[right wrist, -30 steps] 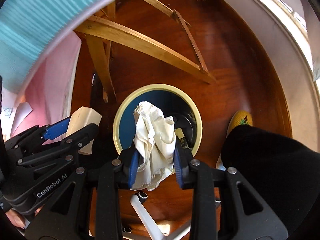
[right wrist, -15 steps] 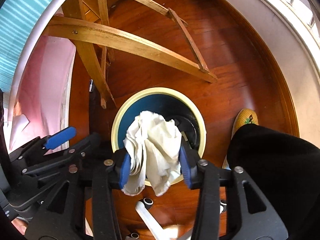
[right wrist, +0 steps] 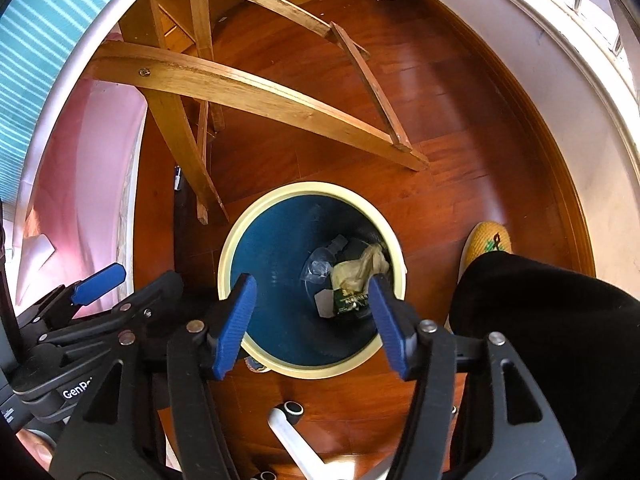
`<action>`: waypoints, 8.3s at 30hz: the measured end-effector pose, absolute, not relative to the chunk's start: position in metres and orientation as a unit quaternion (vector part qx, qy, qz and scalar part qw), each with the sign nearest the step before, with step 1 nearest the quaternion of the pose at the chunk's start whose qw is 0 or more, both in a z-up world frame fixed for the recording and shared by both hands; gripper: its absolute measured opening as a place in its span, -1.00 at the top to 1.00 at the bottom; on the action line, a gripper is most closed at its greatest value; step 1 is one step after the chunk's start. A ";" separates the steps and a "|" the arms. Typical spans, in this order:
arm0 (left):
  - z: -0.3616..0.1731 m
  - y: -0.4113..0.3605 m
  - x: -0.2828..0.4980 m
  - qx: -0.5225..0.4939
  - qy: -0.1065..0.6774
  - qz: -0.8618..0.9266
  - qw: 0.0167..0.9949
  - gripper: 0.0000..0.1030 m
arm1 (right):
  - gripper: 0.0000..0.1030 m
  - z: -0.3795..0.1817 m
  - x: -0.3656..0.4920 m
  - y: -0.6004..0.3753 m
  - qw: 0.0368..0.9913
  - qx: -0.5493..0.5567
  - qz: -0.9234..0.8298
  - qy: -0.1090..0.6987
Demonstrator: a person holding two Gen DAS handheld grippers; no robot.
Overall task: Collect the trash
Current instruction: 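Open both tools to drop the papers into the bin, then raise both tools back over the table toward the remaining packets, then grasp the orange packet with the left tool while the right tool grasps the red packet, then carry the orange and red packets down over the trash bin with both tools, then open both tools to drop the packets into the bin, then raise both tools back over the table toward the remaining trash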
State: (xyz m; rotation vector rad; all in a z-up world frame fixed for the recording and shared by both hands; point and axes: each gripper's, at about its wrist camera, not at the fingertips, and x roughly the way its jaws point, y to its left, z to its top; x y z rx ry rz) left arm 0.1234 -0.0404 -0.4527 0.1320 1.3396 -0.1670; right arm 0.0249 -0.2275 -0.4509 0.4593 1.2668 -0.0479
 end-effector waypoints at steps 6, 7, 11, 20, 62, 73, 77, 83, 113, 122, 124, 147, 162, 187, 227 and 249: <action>-0.445 -0.037 0.119 0.061 0.614 -0.075 0.783 -0.60 | -0.12 -0.445 0.024 -0.225 0.788 0.204 -0.020 0.580; -0.443 -0.036 0.118 0.061 0.613 -0.074 0.784 -0.60 | -0.13 -0.444 0.024 -0.224 0.790 0.202 -0.020 0.579; -0.434 -0.034 0.114 0.057 0.609 -0.077 0.787 -0.60 | -0.16 -0.438 0.021 -0.220 0.796 0.191 -0.019 0.574; -0.397 -0.026 0.100 0.059 0.589 -0.082 0.802 -0.60 | -0.18 -0.411 0.014 -0.208 0.808 0.155 -0.009 0.569; -0.066 0.100 0.220 -0.022 0.477 -0.055 0.877 -0.59 | -0.21 -0.031 0.112 -0.169 0.941 -0.040 0.093 0.322; -0.078 0.074 0.351 -0.016 0.495 -0.066 0.866 -0.59 | -0.21 -0.075 0.246 -0.209 0.926 0.000 0.043 0.376; -0.088 0.062 0.399 -0.035 0.500 -0.079 0.862 -0.59 | -0.21 -0.097 0.297 -0.225 0.916 0.020 0.030 0.399; -0.107 0.051 0.458 -0.044 0.520 -0.074 0.850 -0.59 | -0.22 -0.128 0.354 -0.238 0.896 0.048 0.025 0.440; -0.050 0.009 0.424 0.000 0.453 -0.117 0.884 0.95 | 0.29 -0.126 0.322 -0.247 0.894 0.090 0.034 0.438; -0.023 0.006 0.364 0.012 0.443 -0.138 0.885 0.95 | 0.24 -0.115 0.276 -0.252 0.895 0.091 0.031 0.436; -0.018 0.007 0.346 0.018 0.443 -0.142 0.885 0.95 | 0.24 -0.107 0.263 -0.250 0.897 0.091 0.038 0.430; -0.053 0.032 0.092 0.046 0.464 -0.188 0.864 0.95 | 0.25 -0.072 0.020 -0.182 0.909 0.050 0.125 0.395; -0.192 0.001 0.042 0.043 0.549 -0.211 0.807 0.95 | 0.25 -0.192 -0.027 -0.189 0.865 0.050 0.101 0.490; -0.443 -0.063 0.096 0.064 0.658 -0.196 0.724 0.95 | 0.28 -0.443 0.044 -0.207 0.778 0.100 0.014 0.620; -0.485 -0.024 0.121 0.079 0.673 -0.070 0.732 -0.65 | -0.34 -0.482 0.054 -0.207 0.769 0.083 -0.027 0.633; -0.392 -0.045 0.034 0.128 0.661 -0.165 0.720 -0.65 | -0.36 -0.348 0.008 -0.189 0.794 0.005 0.037 0.607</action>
